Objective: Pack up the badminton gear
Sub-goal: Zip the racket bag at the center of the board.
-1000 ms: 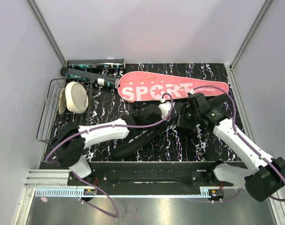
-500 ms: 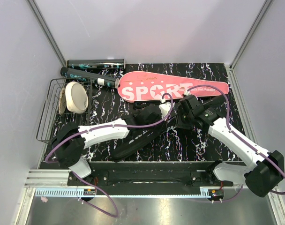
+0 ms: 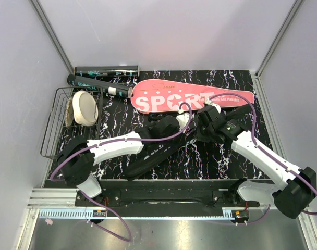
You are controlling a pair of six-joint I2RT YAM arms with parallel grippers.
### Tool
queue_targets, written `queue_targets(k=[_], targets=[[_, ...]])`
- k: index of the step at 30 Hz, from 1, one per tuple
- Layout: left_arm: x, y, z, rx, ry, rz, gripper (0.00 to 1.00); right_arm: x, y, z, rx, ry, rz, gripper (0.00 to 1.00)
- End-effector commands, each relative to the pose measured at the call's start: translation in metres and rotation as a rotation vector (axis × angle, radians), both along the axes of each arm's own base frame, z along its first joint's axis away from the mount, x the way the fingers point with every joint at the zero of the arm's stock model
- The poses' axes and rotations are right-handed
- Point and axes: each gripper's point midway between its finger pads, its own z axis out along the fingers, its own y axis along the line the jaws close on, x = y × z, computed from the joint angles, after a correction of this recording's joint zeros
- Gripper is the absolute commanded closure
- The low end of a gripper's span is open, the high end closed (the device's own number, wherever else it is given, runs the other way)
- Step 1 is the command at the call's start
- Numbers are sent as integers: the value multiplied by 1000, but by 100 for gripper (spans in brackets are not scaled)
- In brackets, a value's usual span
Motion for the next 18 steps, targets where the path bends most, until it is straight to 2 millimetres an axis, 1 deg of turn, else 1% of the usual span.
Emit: queue_targets(k=[1,3,5,7,9,11,12,13,14,15,16,17,18], targets=[[8,0,19,-72,-13,53,100,12,-18,28,-5,-83,-150,100],[7,3,15,-65,-10,55,100,10,-23,43,33,-114,-181,100],[6,6,9,-55,-12,61,100,11,-32,57,93,-130,-217,100],[6,11,2,-30,-10,65,100,16,-43,60,157,-100,-245,100],[6,13,-2,-14,-10,64,100,18,-47,59,175,-88,-246,100],[4,15,-3,-12,-10,62,100,18,-37,61,221,-81,-190,100],[5,15,-3,-14,-13,64,100,17,-32,61,244,-68,-188,100],[6,15,-1,-17,-17,65,100,14,-25,63,277,-58,-157,100],[5,15,-1,-13,-17,60,100,13,-20,67,301,-62,-135,100],[5,15,0,-16,-19,60,100,11,-12,73,329,-73,-77,100],[5,14,2,-20,-21,58,100,10,-11,79,339,-84,-65,96],[5,13,3,-23,-23,54,100,8,-13,84,334,-89,-71,80],[5,13,4,-24,-24,50,100,5,-22,82,303,-76,-102,43]])
